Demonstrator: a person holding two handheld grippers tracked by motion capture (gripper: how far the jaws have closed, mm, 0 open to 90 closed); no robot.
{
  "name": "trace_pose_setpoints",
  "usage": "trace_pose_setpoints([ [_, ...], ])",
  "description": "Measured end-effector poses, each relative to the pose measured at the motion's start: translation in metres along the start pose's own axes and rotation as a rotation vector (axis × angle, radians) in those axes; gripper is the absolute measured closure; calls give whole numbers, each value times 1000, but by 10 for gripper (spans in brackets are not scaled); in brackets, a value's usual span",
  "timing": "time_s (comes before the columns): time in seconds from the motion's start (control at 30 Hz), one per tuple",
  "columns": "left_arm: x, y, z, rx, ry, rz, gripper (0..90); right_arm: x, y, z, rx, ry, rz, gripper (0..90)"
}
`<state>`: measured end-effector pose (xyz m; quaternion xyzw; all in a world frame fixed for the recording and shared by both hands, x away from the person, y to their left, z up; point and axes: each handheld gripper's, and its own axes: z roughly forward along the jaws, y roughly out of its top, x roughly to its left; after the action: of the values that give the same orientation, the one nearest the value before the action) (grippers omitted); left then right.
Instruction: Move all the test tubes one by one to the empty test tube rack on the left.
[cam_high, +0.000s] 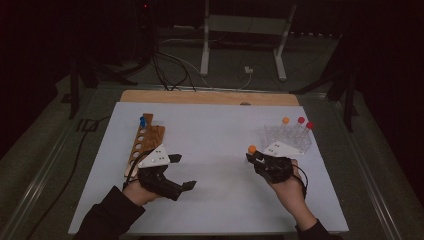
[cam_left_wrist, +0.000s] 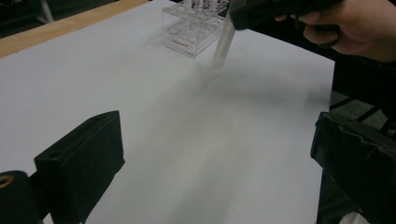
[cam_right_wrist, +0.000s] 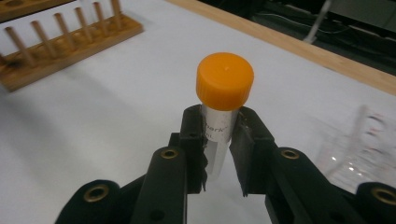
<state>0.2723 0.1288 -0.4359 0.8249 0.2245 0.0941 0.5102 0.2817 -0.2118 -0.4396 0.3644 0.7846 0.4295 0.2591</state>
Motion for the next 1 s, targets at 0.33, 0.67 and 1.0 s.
trace_pose_setpoints([
  [0.33,-7,22,14,-7,-26,31,39,26,-3,5,18,69,-46,747],
  [0.67,-15,42,34,-12,-51,66,123,40,-2,8,17,118,-70,747],
  [1.0,-21,52,57,-15,-50,84,319,45,-1,8,18,138,-76,747],
])
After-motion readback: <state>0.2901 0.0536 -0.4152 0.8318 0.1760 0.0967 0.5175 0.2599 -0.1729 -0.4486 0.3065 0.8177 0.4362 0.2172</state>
